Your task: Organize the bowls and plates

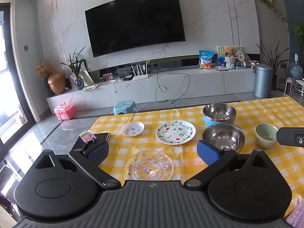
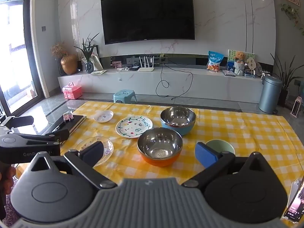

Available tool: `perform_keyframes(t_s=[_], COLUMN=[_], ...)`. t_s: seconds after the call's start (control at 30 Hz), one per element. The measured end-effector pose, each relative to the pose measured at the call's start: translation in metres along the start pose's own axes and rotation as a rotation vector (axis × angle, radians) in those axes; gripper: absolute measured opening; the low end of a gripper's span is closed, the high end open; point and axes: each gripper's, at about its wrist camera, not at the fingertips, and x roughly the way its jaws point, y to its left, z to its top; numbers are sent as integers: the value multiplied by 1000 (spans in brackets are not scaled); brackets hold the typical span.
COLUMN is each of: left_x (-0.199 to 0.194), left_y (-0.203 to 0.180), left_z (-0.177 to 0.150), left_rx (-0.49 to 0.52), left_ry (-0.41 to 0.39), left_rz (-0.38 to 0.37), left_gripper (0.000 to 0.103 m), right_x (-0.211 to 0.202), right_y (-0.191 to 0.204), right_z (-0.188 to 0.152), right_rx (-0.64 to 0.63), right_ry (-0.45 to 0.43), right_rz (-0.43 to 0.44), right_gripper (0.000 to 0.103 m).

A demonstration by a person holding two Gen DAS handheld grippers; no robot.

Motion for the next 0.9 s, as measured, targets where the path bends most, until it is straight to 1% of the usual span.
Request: perform_keyframes(t_s=[0.17, 0.2, 0.3, 0.33, 0.37, 0.9], left_x=[0, 0, 0, 0, 1, 9], left_y=[0, 0, 1, 2, 2, -3], left_z=[0, 0, 0, 0, -3, -12], left_rx=[-2, -2, -3, -4, -4, -1], left_ry=[7, 7, 7, 8, 8, 26], left_rz=[-4, -5, -9, -11, -12, -12], left_gripper=[103, 103, 103, 103, 103, 103], right_x=[1, 1, -2, -5, -1, 1], right_y=[10, 2, -3, -2, 0, -1], right_z=[-2, -1, -2, -4, 2, -1], right_rx=[-5, 21, 33, 31, 29, 29], right_ry=[8, 13, 17, 15, 30, 47], right_rz=[-18, -5, -6, -9, -12, -19], right_gripper=[100, 100, 100, 100, 100, 100])
